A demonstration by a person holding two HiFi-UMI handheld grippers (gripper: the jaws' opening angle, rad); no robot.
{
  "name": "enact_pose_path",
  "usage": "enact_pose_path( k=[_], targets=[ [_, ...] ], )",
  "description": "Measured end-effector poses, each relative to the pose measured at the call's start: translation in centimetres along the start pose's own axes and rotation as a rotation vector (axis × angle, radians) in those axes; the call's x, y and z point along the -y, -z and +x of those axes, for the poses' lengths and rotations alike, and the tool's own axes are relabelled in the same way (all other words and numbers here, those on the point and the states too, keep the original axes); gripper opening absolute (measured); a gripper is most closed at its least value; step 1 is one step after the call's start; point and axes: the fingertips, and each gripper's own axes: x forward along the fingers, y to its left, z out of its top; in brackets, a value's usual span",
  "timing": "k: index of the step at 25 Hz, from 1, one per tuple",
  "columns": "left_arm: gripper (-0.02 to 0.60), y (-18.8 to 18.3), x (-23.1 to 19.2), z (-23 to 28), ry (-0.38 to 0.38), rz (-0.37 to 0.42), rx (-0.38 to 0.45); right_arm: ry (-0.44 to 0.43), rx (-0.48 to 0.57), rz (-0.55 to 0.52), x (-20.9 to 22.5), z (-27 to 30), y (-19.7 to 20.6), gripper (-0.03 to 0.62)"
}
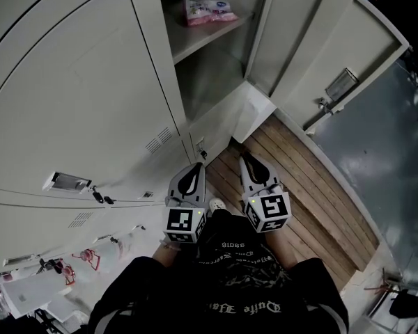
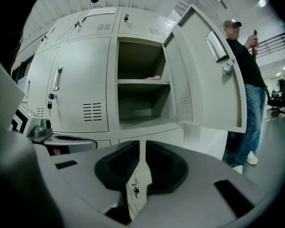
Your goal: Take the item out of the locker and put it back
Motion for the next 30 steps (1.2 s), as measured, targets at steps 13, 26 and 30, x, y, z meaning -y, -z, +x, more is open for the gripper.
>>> enact_pose_path(
  k=[13,26,30],
  targets=[
    [0.006,0.4,-0.2,-0.3,-0.01,0.001,-0.003,-0.031,-0.001,-0.036,-1.4,0.4,0.1,0.005],
    [0.006,0.3,-0.9,-0.4,-0.025,0.002,-0.005,-0.046,-0.01,0.003,-1.2,0.9,0.7,0.003],
    [0.006,0.2,-1.0,-0.3,-0.029,-0.002,-0.003,-0.045,-0.019,-0.014,-1.3,0.9,1.0,0.003]
  ],
)
